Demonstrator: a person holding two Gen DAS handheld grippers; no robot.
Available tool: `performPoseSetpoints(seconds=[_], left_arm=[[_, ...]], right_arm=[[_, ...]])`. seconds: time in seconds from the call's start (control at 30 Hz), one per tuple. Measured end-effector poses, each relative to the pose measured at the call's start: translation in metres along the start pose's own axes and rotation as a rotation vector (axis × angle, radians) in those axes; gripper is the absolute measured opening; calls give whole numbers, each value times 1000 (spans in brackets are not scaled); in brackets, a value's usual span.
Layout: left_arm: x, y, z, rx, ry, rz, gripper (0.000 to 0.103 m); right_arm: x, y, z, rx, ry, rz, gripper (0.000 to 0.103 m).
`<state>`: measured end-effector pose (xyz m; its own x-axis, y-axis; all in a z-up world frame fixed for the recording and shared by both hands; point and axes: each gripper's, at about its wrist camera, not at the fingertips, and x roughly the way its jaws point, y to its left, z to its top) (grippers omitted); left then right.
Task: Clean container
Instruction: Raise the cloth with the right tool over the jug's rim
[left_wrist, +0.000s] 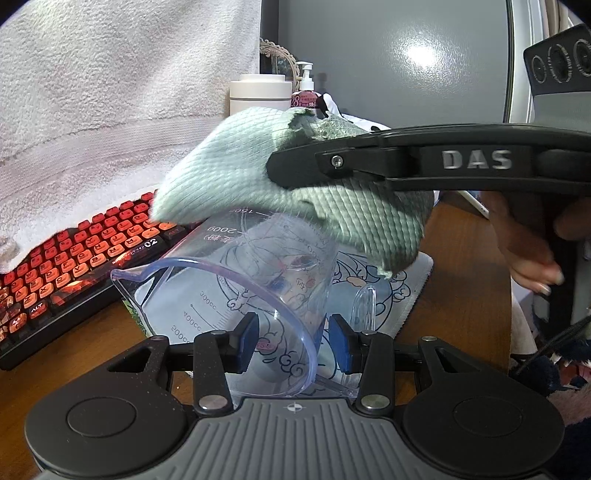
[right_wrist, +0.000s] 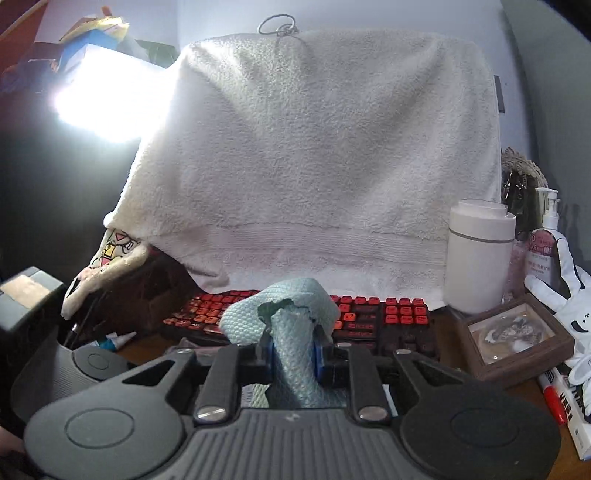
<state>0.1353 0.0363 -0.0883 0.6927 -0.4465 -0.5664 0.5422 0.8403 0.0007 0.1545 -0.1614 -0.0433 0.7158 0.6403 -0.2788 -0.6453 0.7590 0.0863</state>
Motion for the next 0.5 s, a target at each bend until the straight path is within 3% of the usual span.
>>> performPoseSetpoints(seconds=[0.23, 0.5], left_arm=[[0, -1, 0, 1, 0, 1, 41], [1, -1, -1, -3, -1, -3, 42]], right_arm=[[1, 12, -9, 30, 7, 80, 19], [6, -9, -11, 76, 0, 34, 18]])
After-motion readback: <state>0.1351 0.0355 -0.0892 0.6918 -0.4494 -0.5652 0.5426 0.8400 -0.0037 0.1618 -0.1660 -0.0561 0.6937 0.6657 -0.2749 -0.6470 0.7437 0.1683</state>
